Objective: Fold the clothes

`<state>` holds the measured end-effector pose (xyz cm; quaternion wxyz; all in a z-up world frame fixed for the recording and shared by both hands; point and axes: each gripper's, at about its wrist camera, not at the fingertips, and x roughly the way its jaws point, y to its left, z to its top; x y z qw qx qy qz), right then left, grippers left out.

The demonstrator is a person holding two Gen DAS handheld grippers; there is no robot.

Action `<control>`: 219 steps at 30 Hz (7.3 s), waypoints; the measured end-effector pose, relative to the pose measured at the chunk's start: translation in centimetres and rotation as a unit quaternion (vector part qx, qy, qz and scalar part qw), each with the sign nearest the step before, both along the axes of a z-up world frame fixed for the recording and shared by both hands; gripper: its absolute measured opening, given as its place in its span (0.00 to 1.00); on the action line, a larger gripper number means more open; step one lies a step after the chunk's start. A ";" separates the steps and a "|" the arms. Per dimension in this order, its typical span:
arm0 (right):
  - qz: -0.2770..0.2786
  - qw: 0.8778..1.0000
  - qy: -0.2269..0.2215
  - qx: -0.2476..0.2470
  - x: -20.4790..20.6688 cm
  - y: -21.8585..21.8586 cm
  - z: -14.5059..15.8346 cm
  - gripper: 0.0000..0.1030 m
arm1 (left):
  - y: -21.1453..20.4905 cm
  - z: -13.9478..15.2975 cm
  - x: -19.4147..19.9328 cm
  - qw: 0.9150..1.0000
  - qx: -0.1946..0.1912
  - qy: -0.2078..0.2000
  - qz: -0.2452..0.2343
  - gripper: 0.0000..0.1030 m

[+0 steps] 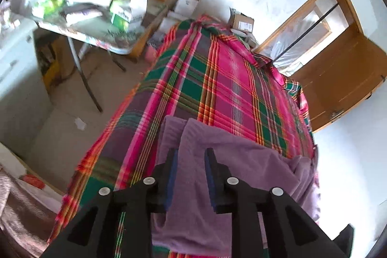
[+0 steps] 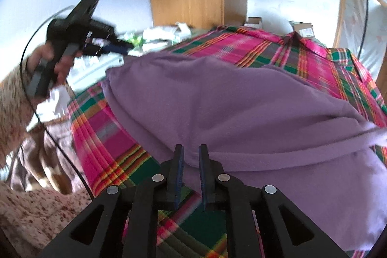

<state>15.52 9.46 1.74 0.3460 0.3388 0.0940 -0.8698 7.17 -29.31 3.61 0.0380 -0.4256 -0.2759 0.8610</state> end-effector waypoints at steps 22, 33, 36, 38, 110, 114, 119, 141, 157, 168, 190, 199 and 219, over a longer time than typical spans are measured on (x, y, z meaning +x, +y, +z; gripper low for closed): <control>-0.384 0.922 -0.026 -0.047 -0.6 25.8 2.5 0.21 | 24.8 -0.9 1.1 0.953 -0.080 0.042 -0.289 0.25; -0.319 0.938 -0.079 -0.110 -10.1 21.3 0.3 0.24 | 27.8 -2.8 0.8 0.947 -0.120 0.028 -0.297 0.25; -0.312 0.940 -0.083 -0.110 -12.6 20.6 0.4 0.24 | 28.0 -3.1 0.7 0.948 -0.121 0.028 -0.294 0.25; -0.307 0.941 -0.090 -0.111 -14.0 20.2 0.4 0.24 | 28.0 -3.2 0.7 0.948 -0.115 0.030 -0.295 0.25; -0.423 0.895 -0.101 -0.094 -19.5 23.1 0.6 0.05 | 29.2 -3.5 1.0 0.941 -0.108 0.059 -0.316 0.08; -0.423 0.897 -0.078 -0.103 -17.8 23.3 1.7 0.05 | 28.9 -3.1 1.0 0.942 -0.100 0.069 -0.313 0.03; -0.429 0.893 -0.058 -0.122 -15.9 24.1 3.2 0.05 | 28.5 -1.9 1.6 0.941 -0.089 0.090 -0.313 0.03; -0.463 0.879 0.012 -0.114 -5.7 25.8 3.5 0.05 | 28.9 -1.5 4.9 0.927 -0.104 0.090 -0.350 0.03; -0.479 0.868 -0.048 -0.118 -4.4 27.8 -1.2 0.06 | 29.9 -3.4 5.6 0.921 -0.123 0.056 -0.365 0.05; -0.464 0.881 -0.062 -0.070 -4.0 27.6 -2.4 0.10 | 29.7 -3.4 5.5 0.918 -0.119 0.039 -0.376 0.07; -0.447 0.894 0.019 -0.026 -4.5 28.6 1.6 0.25 | 34.2 -1.3 3.4 0.899 -0.081 0.050 -0.428 0.19; -0.408 0.913 0.000 0.012 -12.4 29.0 2.2 0.25 | 37.1 -3.1 2.0 0.887 -0.082 0.029 -0.454 0.19; -0.383 0.910 -0.089 0.129 -25.5 28.9 -1.4 0.30 | 38.0 -3.8 -0.1 0.884 -0.044 0.020 -0.465 0.20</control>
